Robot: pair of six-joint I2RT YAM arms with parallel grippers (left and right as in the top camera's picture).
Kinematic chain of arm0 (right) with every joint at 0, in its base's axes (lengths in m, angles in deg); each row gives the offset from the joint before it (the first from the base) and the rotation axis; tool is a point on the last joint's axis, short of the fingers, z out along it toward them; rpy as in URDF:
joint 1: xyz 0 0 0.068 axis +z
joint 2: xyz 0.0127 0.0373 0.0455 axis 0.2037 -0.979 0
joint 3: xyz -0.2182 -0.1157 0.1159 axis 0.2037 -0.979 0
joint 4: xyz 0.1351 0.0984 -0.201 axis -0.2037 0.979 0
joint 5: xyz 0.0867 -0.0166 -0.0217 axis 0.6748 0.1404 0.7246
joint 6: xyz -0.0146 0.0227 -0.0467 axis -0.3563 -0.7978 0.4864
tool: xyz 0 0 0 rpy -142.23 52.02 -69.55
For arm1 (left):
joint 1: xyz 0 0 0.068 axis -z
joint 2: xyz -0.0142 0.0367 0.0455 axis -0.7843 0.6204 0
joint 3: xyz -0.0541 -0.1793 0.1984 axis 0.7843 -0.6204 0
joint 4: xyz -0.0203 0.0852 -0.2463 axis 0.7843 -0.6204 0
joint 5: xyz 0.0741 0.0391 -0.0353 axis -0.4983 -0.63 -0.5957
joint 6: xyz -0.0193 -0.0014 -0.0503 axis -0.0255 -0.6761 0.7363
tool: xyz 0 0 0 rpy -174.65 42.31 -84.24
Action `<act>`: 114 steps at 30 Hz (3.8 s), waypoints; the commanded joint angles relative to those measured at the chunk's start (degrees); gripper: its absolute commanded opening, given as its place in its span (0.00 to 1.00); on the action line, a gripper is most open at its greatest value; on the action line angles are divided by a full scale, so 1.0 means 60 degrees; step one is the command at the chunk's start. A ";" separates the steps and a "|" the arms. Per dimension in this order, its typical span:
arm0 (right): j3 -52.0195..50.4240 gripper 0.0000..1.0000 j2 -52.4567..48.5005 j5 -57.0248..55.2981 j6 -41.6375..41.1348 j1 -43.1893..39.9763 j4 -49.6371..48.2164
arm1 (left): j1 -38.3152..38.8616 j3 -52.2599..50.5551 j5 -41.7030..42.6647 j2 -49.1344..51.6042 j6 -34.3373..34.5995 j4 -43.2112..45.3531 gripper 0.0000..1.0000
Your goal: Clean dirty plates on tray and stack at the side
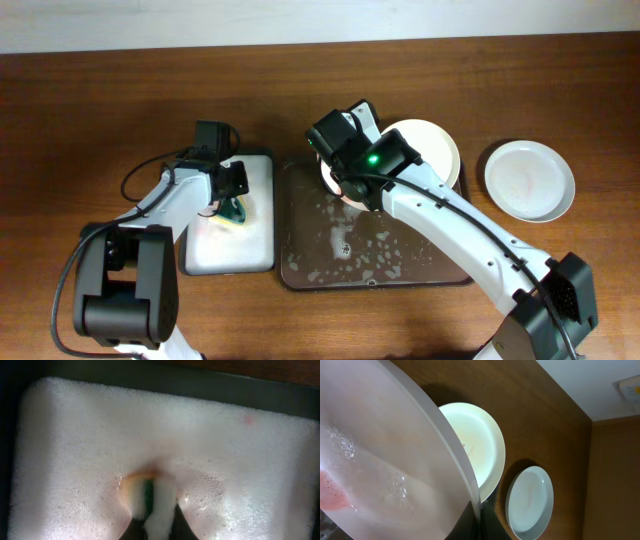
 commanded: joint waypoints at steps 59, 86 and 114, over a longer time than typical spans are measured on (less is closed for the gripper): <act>0.0623 0.04 0.1290 -0.2987 -0.0346 0.0452 0.0069 | 0.0047 0.2014 0.0528 -0.1129 -0.0120 -0.5031 1.00; -0.0280 0.04 0.0517 0.7402 -0.2193 -1.0466 0.0044 | 0.0047 0.2014 0.0521 -0.1129 -0.0124 -0.5023 1.00; -0.0594 0.33 -0.2058 0.8480 0.1177 -0.7570 -0.1960 | 0.0047 0.2014 0.0521 -0.1129 -0.0120 -0.5023 1.00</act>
